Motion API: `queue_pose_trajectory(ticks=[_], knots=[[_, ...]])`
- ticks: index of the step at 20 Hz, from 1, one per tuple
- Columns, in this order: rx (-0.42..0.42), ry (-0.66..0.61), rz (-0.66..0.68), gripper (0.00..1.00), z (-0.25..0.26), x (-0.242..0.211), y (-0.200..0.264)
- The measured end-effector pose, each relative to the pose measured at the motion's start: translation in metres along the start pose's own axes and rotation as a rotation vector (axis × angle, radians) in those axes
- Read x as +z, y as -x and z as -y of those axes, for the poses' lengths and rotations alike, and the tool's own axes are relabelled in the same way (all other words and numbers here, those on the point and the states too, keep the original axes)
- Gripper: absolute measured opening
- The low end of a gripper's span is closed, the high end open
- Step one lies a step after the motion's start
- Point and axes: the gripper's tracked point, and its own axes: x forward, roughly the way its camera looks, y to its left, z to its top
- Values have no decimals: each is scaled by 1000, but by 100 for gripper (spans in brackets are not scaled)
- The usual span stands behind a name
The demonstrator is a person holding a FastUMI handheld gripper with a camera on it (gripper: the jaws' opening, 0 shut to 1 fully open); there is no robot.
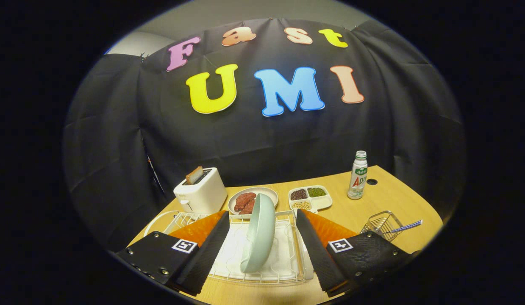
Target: Take the plate from the dish rack, then take the spoon from the basket and place it into the plate.
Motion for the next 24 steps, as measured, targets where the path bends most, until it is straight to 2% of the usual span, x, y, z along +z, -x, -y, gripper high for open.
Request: queue_pose_trajectory(ticks=[4, 10, 11, 12, 14, 16, 17, 20, 24], knots=[[-18, -22, -93, 95, 4, -22, -38], [8, -66, -230, 92, 2, -55, -72], [8, -71, -251, 74, 2, -59, -76], [16, -79, -264, 69, 0, -65, -80], [34, -91, -289, 69, -4, -70, -85], [9, -77, -299, 42, -2, -72, -84], [-15, -68, -309, 43, 1, -72, -83], [-47, -62, -321, 37, 4, -74, -86], [-142, -24, -318, 36, 11, -68, -88]])
